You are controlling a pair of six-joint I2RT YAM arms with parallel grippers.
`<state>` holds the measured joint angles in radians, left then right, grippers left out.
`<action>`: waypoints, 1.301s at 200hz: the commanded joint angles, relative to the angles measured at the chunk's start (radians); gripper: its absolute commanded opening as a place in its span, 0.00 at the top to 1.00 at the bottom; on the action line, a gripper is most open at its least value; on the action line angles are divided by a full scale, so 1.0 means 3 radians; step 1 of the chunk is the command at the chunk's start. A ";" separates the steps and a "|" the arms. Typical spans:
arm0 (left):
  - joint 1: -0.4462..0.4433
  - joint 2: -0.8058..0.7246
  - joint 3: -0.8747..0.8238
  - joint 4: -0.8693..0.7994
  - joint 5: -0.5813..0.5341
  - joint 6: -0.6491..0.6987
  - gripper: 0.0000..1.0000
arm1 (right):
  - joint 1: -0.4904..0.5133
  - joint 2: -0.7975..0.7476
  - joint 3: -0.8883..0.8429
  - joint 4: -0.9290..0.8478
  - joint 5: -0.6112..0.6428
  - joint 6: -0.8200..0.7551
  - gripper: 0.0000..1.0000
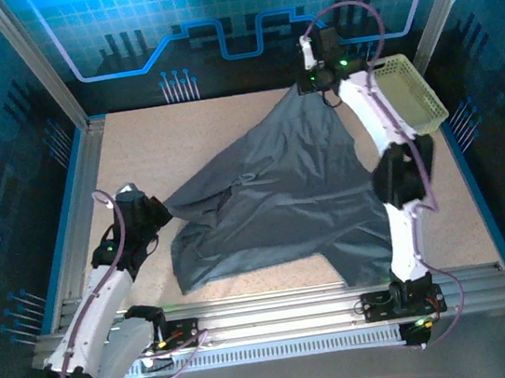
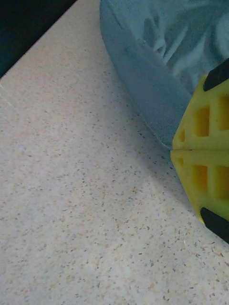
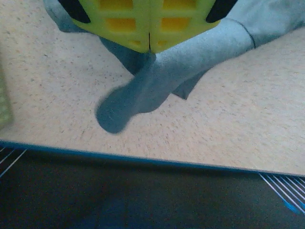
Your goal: Fold the inside-out t-shirt
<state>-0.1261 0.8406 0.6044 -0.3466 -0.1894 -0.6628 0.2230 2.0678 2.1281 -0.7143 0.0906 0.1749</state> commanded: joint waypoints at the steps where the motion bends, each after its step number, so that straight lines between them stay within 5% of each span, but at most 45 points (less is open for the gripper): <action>1: 0.0075 -0.0165 0.0029 -0.0195 0.0031 0.0022 1.00 | 0.0003 -0.0743 -0.1111 0.0393 0.0014 0.0033 1.00; 37: 0.0121 -0.0317 -0.0244 -0.0198 0.0037 -0.0080 1.00 | 0.0387 -0.2226 -0.3111 0.0727 0.0013 0.0428 1.00; 84: 0.0170 -0.0266 -0.0490 -0.0116 0.0082 -0.0107 1.00 | 0.1313 -0.3352 -0.4741 0.0127 0.0499 0.1286 1.00; 99: 0.0170 -0.0199 -0.0507 -0.0059 0.0087 -0.0112 1.00 | 0.1339 -0.3627 -0.4966 -0.0022 0.0518 0.1434 0.68; 117: 0.0176 -0.0107 -0.0504 0.0018 0.0108 -0.0136 1.00 | 0.1172 -0.3856 -0.4921 -0.0095 0.0569 0.1360 0.51; 159: 0.0175 -0.0037 -0.0424 0.0074 0.0189 -0.0194 1.00 | 0.0279 -0.3321 -0.4470 0.0212 0.0087 0.1195 0.47; 207: 0.0177 -0.0092 -0.0443 0.0018 0.0232 -0.0199 1.00 | 0.0207 -0.2420 -0.4078 0.0478 0.0065 0.1243 0.49; 260: 0.0175 -0.0045 -0.0496 0.0100 0.0266 -0.0247 1.00 | 0.0280 -0.2409 -0.4554 0.0605 -0.0166 0.1478 0.52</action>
<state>-0.0841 0.8257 0.4618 -0.3397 -0.1329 -0.7128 0.2989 1.3598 0.8352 -0.5468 0.0952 0.5667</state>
